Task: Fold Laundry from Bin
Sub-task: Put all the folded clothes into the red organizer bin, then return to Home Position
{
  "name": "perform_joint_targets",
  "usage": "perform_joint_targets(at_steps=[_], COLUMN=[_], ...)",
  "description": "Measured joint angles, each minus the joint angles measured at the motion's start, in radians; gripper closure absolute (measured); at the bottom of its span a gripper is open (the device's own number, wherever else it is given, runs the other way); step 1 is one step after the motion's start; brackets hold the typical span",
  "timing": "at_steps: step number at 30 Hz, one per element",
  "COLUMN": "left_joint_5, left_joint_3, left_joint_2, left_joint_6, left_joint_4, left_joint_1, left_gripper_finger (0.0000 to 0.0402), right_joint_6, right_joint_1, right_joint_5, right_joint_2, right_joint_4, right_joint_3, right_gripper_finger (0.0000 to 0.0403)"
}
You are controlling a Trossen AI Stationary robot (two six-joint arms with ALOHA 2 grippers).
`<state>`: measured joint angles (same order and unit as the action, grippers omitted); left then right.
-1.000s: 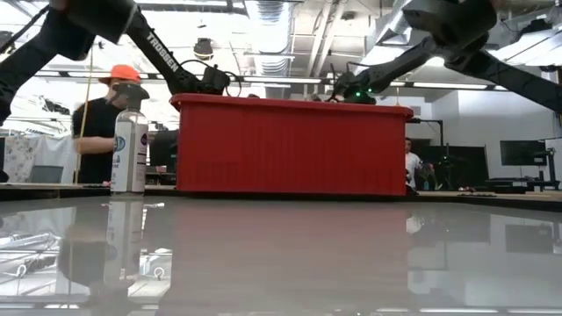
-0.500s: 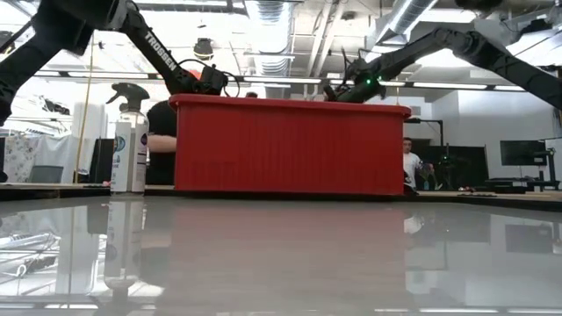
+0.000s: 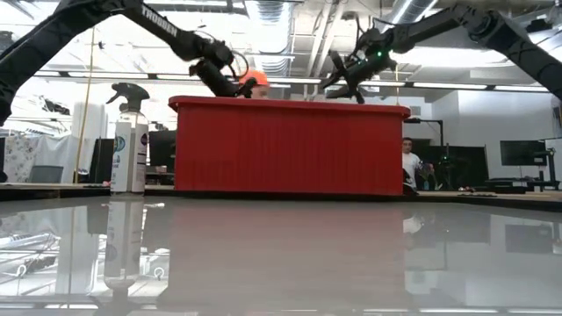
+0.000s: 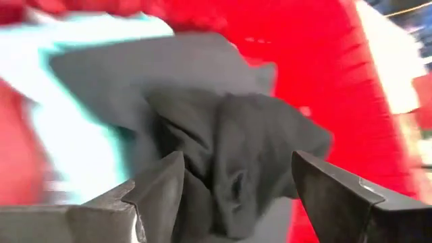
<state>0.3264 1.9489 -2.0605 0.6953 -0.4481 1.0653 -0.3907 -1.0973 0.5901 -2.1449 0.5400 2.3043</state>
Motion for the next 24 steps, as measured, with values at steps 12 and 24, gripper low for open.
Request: perform_joint_targets(at_steps=[12,24], left_joint_5=[0.286,0.048], left_joint_3=[0.37,0.303], left_joint_2=[0.058,0.506], left_joint_6=[-0.232,-0.511], left_joint_4=[-0.254,-0.204], left_joint_1=[-0.025,-0.132], left_gripper_finger=[0.0141,0.0141], right_joint_6=[0.146,0.533], right_joint_1=[-0.025,-0.031], right_joint_5=[0.096,-0.045], right_joint_2=[0.238,0.658], right_joint_4=[0.158,0.64], right_joint_3=[0.0,0.0], right_gripper_finger=[0.0202,0.0202])
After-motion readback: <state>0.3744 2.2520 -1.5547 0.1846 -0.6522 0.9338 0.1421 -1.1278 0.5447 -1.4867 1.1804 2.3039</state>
